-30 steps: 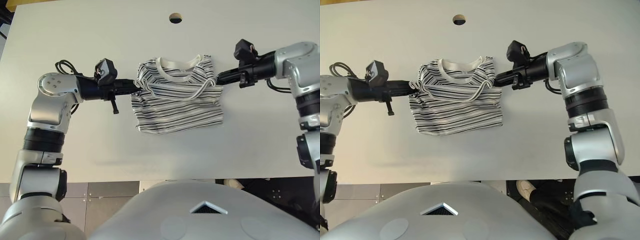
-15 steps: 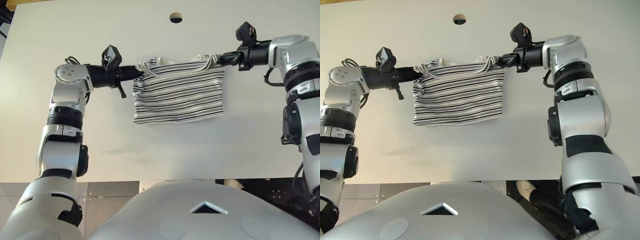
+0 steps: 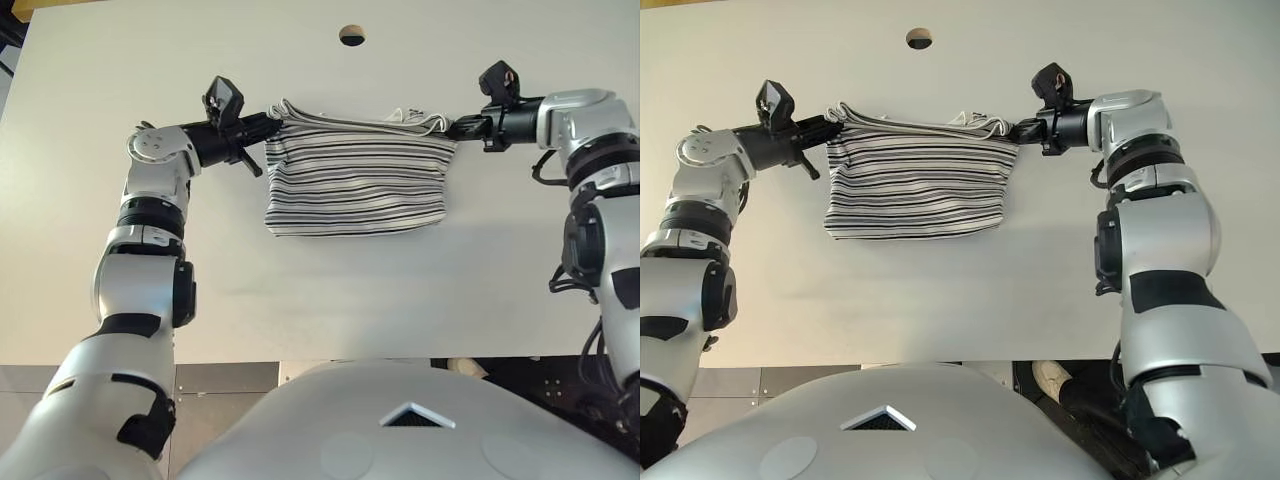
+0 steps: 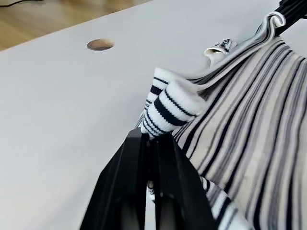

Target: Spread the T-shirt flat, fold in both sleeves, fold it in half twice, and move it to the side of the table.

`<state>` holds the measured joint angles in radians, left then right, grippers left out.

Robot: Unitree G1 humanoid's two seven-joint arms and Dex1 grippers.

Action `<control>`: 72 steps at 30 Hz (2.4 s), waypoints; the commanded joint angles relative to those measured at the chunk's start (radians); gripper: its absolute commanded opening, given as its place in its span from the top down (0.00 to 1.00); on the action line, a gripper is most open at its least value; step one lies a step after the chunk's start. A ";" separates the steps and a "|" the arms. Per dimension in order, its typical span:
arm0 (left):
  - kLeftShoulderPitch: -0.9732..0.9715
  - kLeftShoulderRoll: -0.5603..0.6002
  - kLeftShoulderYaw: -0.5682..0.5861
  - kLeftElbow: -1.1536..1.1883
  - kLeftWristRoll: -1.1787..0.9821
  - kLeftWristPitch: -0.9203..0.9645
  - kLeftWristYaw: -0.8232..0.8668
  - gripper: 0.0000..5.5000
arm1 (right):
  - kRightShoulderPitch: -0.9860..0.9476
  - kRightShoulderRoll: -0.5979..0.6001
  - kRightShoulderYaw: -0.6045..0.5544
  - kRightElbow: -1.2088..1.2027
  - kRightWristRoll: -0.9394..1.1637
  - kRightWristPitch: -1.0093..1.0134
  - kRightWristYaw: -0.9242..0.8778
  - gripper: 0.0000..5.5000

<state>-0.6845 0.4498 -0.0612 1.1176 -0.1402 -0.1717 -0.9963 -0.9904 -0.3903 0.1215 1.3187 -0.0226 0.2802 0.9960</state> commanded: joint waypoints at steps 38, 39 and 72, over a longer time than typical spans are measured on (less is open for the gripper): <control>-0.123 0.165 0.097 0.074 0.143 -0.286 0.090 0.42 | 0.285 0.119 0.343 -0.758 -0.126 -0.058 0.374 0.35; -0.118 0.164 0.099 0.070 0.142 -0.288 0.087 0.42 | 0.287 0.119 0.363 -0.743 -0.144 -0.079 0.360 0.35; -0.110 0.105 0.070 -0.026 0.152 -0.271 0.041 0.42 | -0.319 -0.087 0.417 0.039 -0.514 -0.327 0.064 0.35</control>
<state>-0.7788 0.5561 0.0156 1.0852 0.0047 -0.4578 -0.9412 -1.2389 -0.4549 0.5747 1.3542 -0.5566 -0.0717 1.0638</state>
